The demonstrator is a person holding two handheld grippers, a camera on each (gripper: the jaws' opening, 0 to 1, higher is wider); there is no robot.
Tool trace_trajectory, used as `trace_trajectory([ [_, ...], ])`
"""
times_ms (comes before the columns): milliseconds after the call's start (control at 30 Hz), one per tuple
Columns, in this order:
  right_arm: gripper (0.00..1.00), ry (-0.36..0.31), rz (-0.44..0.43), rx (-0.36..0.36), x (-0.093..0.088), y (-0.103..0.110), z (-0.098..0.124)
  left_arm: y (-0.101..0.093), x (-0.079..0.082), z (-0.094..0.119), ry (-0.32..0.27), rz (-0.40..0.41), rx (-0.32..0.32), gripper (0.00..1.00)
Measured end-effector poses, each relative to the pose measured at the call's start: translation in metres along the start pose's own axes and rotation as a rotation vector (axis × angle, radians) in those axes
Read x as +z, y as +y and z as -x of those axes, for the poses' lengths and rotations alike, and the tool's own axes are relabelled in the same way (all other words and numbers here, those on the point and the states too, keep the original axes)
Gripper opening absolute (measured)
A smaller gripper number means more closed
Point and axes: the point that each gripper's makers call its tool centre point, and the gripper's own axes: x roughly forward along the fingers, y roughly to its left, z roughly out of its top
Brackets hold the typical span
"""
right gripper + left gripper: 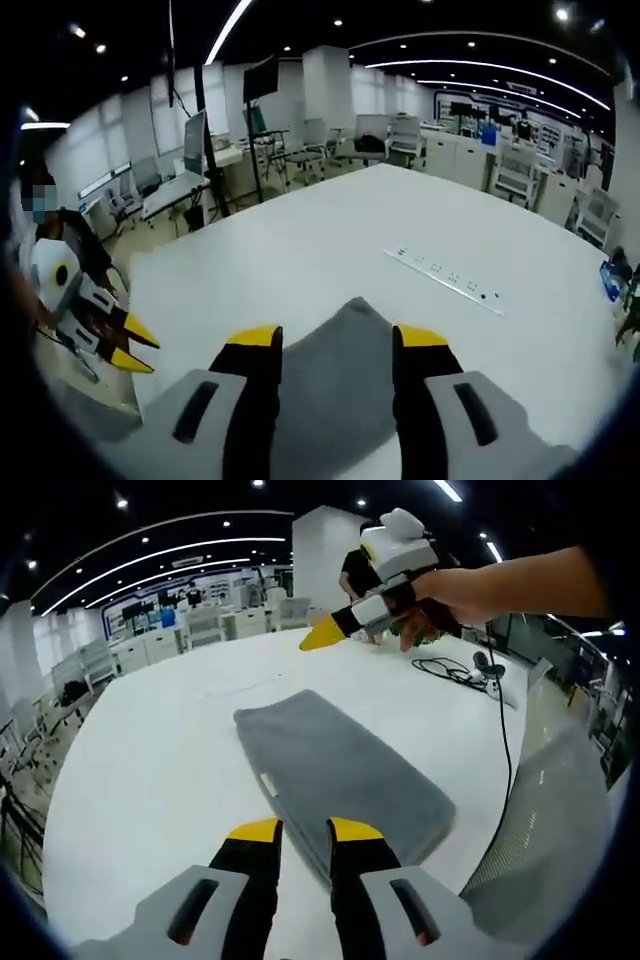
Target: Fold the towel on the table until its edges align and the towel forms a compact rectangular stack.
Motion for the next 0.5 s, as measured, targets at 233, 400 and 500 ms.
trace_trajectory([
  [233,0.40,-0.009,0.000,0.016,-0.008,0.007,0.016,-0.002,0.006,0.004,-0.004,-0.030,-0.012,0.22],
  [400,0.39,-0.008,0.005,0.028,-0.016,0.016,0.030,-0.005,0.007,0.006,-0.004,-0.061,-0.023,0.29],
  [500,0.38,-0.009,-0.001,0.030,-0.024,0.014,0.036,-0.005,0.009,0.005,0.000,-0.077,-0.022,0.34],
])
